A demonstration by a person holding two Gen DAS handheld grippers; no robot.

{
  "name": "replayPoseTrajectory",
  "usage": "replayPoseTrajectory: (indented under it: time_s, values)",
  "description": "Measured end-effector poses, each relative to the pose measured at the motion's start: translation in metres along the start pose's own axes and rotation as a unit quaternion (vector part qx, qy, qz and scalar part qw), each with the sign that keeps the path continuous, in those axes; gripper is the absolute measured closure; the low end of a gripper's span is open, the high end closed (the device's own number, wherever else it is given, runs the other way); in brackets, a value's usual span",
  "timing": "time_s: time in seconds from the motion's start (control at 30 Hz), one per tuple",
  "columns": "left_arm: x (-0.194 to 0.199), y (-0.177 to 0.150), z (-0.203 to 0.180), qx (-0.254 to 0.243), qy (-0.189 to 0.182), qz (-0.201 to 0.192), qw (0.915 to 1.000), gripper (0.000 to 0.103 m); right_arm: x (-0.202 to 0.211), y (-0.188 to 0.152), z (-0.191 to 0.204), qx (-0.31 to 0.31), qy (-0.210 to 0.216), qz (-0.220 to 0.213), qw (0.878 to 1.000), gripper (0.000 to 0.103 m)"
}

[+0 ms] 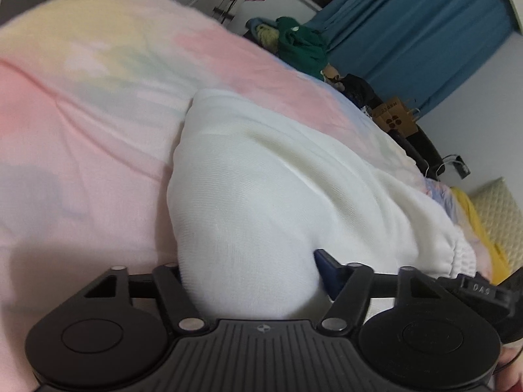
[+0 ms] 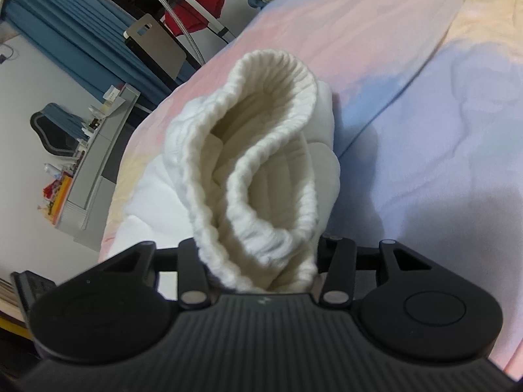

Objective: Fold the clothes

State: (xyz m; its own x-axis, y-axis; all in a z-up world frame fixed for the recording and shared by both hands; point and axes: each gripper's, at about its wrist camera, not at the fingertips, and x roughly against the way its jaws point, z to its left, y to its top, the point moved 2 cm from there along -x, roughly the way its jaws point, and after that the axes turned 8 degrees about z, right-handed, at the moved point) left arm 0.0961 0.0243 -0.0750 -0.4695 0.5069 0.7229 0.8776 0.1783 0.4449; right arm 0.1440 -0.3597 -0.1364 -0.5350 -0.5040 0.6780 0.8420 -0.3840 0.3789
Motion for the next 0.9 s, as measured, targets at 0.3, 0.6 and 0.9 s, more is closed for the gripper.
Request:
replayPoseTrajectory:
  time_s: [0.3, 0.6, 0.9]
  values:
    - [0.036, -0.001, -0.061, -0.032, 0.002, -0.024, 0.9992, 0.052, 0.056, 0.011, 0.009, -0.017, 0.035, -0.074, 0.997, 0.064]
    - [0.001, 0.028, -0.215, -0.079, -0.049, -0.011, 0.9956, 0.052, 0.159, 0.072, -0.054, -0.055, 0.008, -0.152, 0.987, 0.064]
    - [-0.13, 0.041, -0.376, -0.121, -0.108, 0.018, 0.9866, 0.052, 0.228, 0.134, -0.167, -0.135, -0.053, -0.238, 0.96, 0.064]
